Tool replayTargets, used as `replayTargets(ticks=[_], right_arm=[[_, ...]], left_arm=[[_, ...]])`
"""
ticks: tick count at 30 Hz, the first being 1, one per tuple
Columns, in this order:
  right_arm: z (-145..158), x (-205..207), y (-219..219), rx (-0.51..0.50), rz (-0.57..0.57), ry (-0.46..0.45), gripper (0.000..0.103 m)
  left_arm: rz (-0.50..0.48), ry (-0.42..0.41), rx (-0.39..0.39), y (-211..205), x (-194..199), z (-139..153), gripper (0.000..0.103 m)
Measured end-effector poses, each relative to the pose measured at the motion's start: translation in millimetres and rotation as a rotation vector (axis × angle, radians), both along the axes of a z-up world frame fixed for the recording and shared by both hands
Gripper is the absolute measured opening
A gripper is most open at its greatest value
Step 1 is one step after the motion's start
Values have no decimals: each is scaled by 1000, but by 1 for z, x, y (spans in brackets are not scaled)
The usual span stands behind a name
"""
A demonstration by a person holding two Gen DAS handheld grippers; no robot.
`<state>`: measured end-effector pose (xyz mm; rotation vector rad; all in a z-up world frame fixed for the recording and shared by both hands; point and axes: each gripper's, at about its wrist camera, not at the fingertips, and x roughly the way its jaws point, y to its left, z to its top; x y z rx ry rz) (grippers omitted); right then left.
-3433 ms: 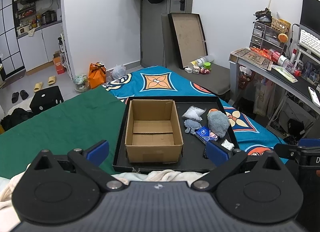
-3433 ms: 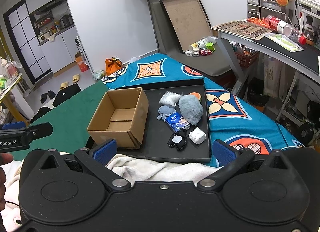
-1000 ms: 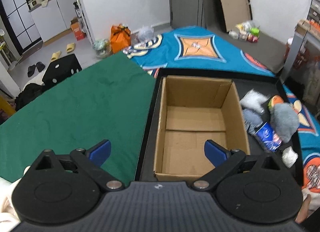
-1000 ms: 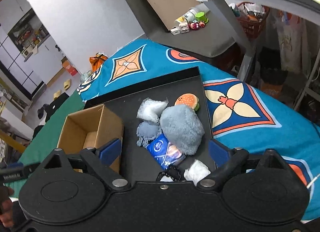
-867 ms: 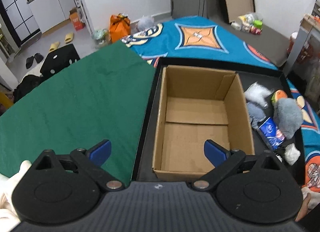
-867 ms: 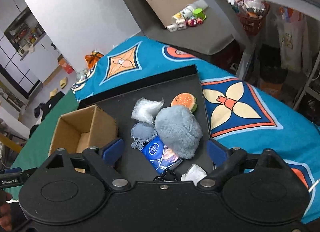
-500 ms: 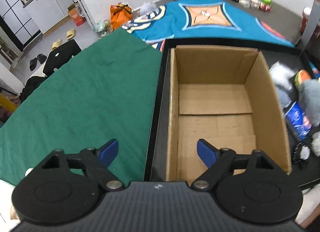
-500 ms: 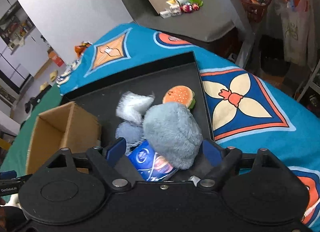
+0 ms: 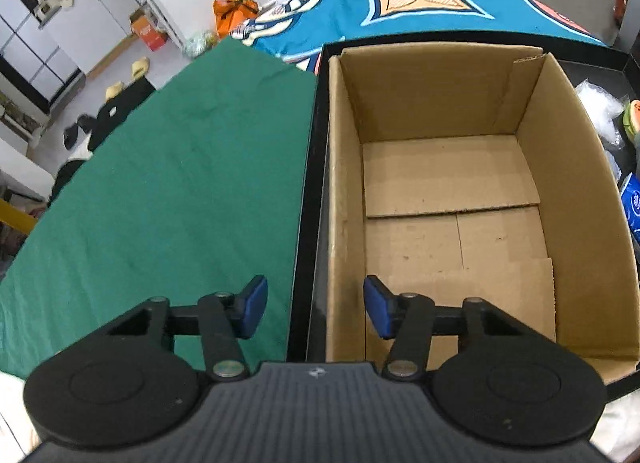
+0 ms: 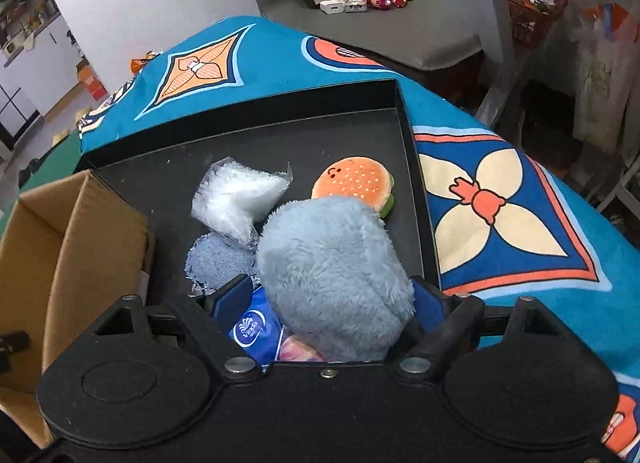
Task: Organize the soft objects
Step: 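Reach the right gripper down and grasp the fluffy light-blue plush, then lift the plush with the right gripper and release it into the box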
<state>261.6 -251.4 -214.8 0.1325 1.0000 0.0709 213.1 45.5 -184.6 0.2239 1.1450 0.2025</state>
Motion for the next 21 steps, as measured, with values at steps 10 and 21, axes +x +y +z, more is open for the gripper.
replayTargets(ticks=[10, 21], right_arm=[[3, -2, 2, -23, 19, -21, 64], [29, -12, 7, -23, 24, -85, 64]], left_arm=[[-18, -53, -22, -4, -2, 3, 18], [-33, -119, -54, -2, -16, 18, 16]])
